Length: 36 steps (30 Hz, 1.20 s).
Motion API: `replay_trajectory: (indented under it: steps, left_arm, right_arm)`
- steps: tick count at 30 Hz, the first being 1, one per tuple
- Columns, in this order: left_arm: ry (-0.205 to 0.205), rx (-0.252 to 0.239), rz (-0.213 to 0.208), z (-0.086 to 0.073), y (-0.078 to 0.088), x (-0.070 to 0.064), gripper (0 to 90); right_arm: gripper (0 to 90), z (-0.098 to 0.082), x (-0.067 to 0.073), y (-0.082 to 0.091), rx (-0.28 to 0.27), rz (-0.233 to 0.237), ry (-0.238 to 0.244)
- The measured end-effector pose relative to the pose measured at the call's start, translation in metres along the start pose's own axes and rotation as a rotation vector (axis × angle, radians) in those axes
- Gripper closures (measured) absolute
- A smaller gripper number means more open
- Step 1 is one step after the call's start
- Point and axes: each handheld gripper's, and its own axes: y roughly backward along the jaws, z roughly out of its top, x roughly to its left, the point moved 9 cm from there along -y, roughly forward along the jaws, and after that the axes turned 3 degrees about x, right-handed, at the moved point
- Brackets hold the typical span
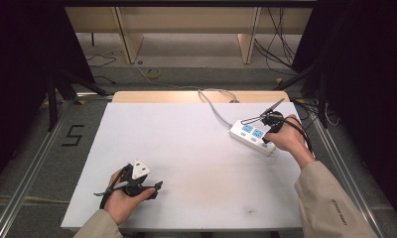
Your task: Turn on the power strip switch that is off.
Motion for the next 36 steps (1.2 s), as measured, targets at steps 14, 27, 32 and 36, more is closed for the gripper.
replay_trajectory:
  steps: [14, 27, 32, 36]
  left_arm:
    - [0.001, -0.001, 0.0, 0.0001, 0.0, -0.0002, 28.6]
    - [0.0, 0.0, -0.001, 0.0, 0.0001, -0.0001, 28.6]
    - [0.0, -0.001, 0.0, 0.0001, 0.0, -0.0002, 28.6]
    - [-0.001, 0.001, -0.001, -0.0001, 0.0, -0.0002, 28.6]
  right_arm:
    - [90.0, -0.0007, -0.0004, -0.0052, 0.009, -0.005, -0.002]
    - [90.0, 0.0, -0.0003, -0.0078, 0.015, -0.008, 0.0]
    - [90.0, -0.0003, -0.0009, -0.0089, 0.021, -0.008, -0.002]
    - [90.0, -0.0011, -0.0014, -0.0096, 0.025, -0.011, -0.004]
